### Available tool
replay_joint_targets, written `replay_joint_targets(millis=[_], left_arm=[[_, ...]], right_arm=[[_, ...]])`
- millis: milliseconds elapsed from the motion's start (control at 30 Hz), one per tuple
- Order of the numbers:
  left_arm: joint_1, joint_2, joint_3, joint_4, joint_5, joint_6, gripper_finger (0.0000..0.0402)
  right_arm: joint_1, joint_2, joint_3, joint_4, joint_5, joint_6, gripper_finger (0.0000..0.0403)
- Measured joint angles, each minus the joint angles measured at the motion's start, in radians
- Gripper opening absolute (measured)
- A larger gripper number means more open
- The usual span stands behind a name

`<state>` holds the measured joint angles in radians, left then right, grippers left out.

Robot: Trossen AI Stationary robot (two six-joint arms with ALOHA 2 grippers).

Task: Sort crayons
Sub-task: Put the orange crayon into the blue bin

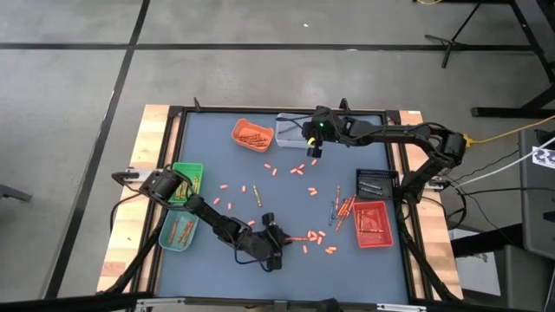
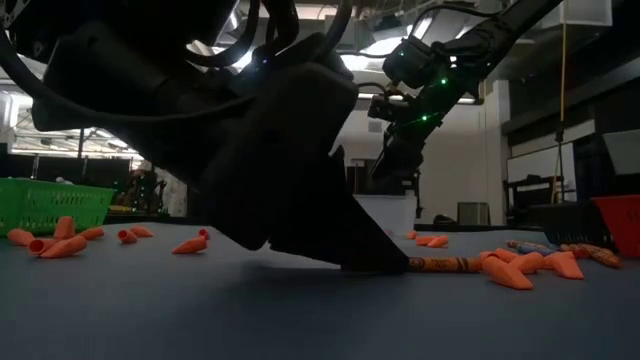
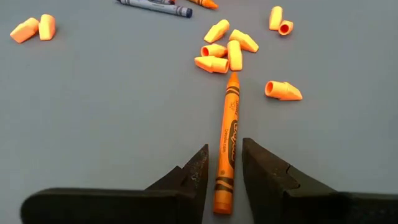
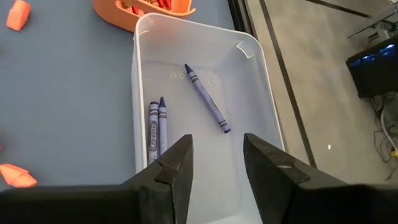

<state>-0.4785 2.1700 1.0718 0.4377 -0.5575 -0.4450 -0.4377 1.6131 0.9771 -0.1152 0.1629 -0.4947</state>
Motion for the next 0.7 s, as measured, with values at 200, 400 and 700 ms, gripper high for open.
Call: replay_joint_targets(millis=[200, 400, 700], left_arm=[[0.0, 0.0, 0.0, -0.004, 0.001, 0.0, 0.005], [0.0, -0.001, 0.0, -0.008, -0.001, 0.001, 0.0009], [-0.024, -0.081, -0.004, -0.114, -0.006, 0.001, 0.0006]], right_arm=[[0.0, 0.0, 0.0, 0.0, -0.05, 0.026, 0.014], [0.0, 0.0, 0.0, 0.0, -0.051, 0.026, 0.014], [0.0, 0.0, 0.0, 0.0, -0.051, 0.026, 0.014]])
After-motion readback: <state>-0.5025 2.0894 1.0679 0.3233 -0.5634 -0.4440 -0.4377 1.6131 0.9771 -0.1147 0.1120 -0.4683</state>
